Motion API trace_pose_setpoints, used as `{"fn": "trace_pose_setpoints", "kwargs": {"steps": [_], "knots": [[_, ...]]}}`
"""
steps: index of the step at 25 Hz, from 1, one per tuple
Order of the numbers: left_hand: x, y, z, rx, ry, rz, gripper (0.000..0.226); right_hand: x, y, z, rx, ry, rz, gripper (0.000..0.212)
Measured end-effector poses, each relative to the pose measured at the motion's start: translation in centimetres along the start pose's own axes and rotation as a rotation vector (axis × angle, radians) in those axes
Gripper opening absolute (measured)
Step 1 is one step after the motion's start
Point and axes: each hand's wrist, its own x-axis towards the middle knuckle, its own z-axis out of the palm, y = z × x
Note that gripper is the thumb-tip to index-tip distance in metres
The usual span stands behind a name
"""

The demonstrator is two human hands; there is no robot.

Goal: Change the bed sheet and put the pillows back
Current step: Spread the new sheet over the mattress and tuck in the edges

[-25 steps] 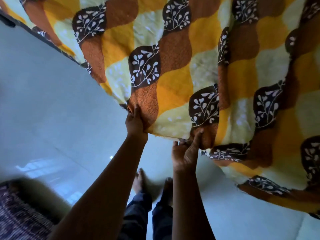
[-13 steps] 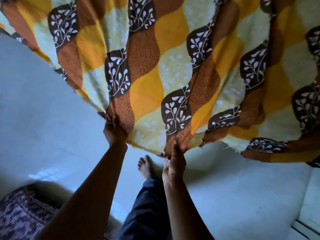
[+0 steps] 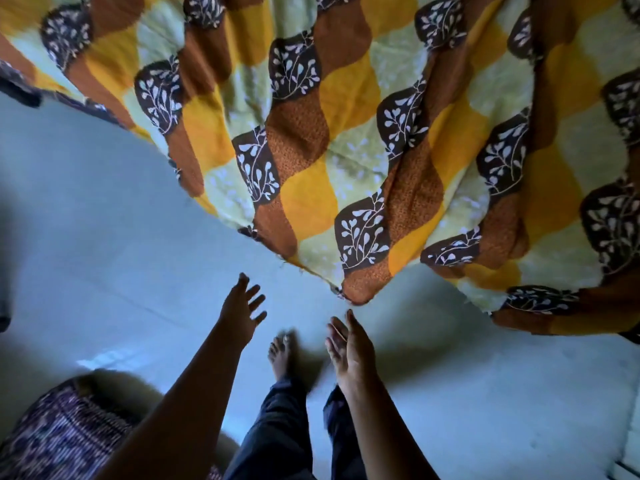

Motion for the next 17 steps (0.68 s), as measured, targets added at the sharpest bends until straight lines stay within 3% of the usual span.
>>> {"fn": "trace_pose_setpoints", "kwargs": {"steps": [3, 6, 11, 17], "knots": [[-0.2, 2.3, -1.9, -0.108, -0.011, 0.051, 0.054, -1.8, -0.1, 4.3, -0.252, -0.126, -0.08, 0.015], [1.3, 6.1, -2.6, -0.154, -0.039, 0.122, 0.057, -2.6, -0.3, 9.5, -0.331, -0.245, -0.165, 0.015], [7.2, 16.4, -4.6, -0.184, -0.06, 0.173, 0.062, -0.5, 1.7, 20.3, -0.282, -0.329, -0.178, 0.024], [16.6, 30.1, -5.2, -0.12, -0.143, 0.114, 0.072, 4.2, 3.8, 34.5, -0.045, -0.367, -0.058, 0.038]]}}
